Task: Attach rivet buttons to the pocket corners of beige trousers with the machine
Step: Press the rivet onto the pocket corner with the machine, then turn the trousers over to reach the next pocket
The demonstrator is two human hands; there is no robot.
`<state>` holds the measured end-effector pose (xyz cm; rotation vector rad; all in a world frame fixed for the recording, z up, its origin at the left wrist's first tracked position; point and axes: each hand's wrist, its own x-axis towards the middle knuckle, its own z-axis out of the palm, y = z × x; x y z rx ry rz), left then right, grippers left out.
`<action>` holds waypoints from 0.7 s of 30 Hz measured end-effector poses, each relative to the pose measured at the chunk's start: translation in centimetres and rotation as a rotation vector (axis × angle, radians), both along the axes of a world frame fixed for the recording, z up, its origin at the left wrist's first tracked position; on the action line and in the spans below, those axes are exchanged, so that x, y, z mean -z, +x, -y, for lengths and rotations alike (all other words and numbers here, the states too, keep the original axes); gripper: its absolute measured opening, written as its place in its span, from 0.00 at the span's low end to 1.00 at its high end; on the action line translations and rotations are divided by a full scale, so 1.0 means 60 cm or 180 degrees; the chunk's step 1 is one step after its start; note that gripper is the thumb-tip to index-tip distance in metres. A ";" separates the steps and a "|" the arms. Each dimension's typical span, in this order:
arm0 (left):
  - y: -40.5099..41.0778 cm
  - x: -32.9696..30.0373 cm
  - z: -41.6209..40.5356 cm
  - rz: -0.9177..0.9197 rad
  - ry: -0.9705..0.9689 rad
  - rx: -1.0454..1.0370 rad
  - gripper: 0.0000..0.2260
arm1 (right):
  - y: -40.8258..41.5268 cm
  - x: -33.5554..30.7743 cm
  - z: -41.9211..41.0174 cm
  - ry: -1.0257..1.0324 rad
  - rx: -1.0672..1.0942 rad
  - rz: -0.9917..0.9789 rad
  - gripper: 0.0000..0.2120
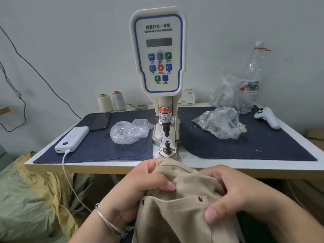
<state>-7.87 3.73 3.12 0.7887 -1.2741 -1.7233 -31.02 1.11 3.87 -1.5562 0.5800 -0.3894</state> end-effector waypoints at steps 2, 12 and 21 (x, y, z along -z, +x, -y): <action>-0.011 -0.001 -0.003 0.0145 0.0041 0.0097 0.16 | -0.023 -0.008 -0.009 0.0013 0.0023 -0.0089 0.15; -0.107 -0.024 0.021 0.1937 -0.1094 0.1654 0.26 | -0.172 -0.064 -0.106 0.0052 0.0805 -0.0044 0.10; -0.284 0.015 -0.001 0.1883 -0.2423 0.1690 0.08 | -0.349 -0.109 -0.291 -0.0246 0.2611 -0.0198 0.17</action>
